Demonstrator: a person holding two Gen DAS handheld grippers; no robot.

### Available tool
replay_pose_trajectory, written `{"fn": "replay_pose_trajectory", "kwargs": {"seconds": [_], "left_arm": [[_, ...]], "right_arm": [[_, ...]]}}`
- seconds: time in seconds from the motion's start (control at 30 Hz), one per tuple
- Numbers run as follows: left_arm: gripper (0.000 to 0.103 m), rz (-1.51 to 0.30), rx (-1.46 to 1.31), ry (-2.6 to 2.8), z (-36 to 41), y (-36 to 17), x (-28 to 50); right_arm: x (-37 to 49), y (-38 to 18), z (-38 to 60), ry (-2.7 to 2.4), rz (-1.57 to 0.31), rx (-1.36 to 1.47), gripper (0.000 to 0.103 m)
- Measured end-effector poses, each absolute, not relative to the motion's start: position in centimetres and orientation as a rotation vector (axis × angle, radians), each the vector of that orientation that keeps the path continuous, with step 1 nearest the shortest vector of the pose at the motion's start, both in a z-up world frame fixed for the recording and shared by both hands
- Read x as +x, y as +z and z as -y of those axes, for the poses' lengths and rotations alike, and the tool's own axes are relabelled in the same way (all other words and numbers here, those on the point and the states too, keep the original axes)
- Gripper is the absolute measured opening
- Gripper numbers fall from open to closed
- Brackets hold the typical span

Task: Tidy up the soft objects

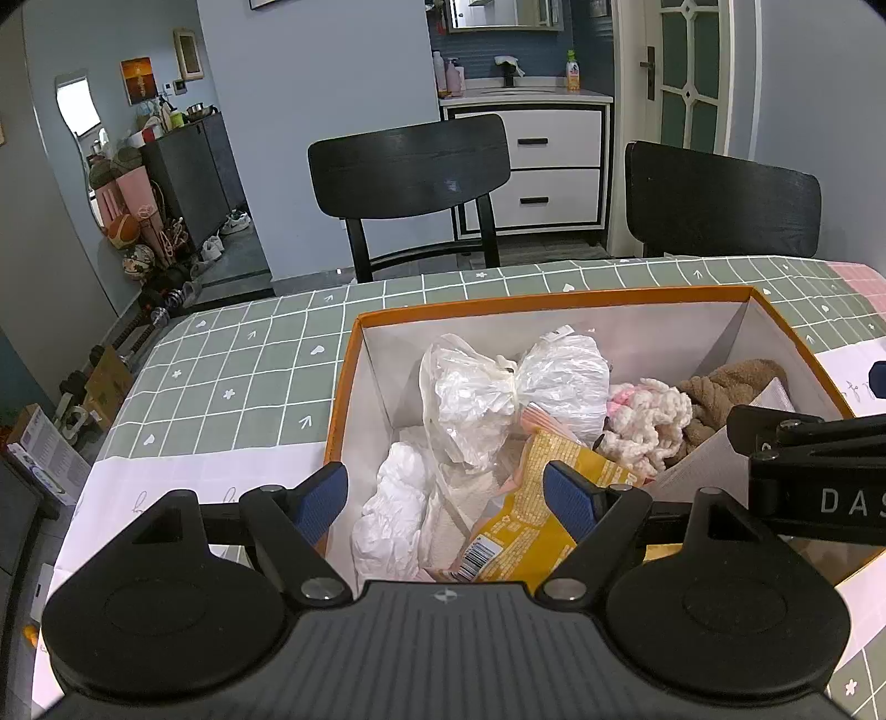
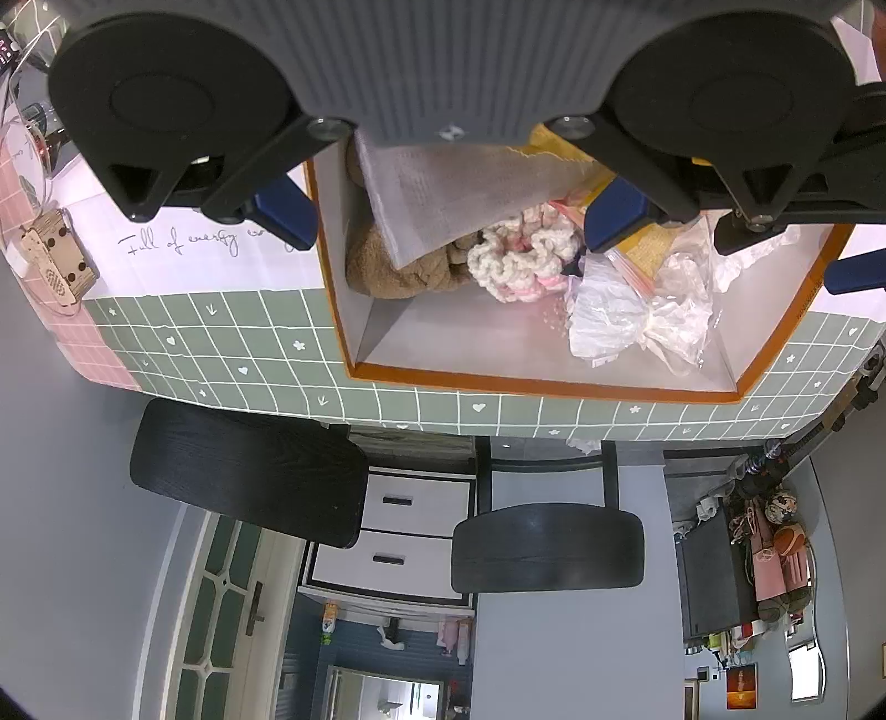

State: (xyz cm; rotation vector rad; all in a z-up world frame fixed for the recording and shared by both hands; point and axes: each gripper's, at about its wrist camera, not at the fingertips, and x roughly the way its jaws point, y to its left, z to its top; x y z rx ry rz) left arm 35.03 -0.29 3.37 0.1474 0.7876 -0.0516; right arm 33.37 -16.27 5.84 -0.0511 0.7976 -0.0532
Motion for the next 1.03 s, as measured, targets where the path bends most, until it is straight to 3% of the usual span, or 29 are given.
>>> {"fn": "replay_pose_trajectory", "kwargs": {"seconds": [0.33,1.03], "left_arm": [[0.088,-0.805,0.141,-0.063,0.28,3.2,35.03],[0.088,-0.806,0.156,-0.074,0.43,2.89,34.86]], "right_arm": [[33.4,5.7,16.2,-0.054,-0.803,-0.06,0.1],[33.76,5.16,16.43,-0.043,-0.833,-0.058,0.1]]}}
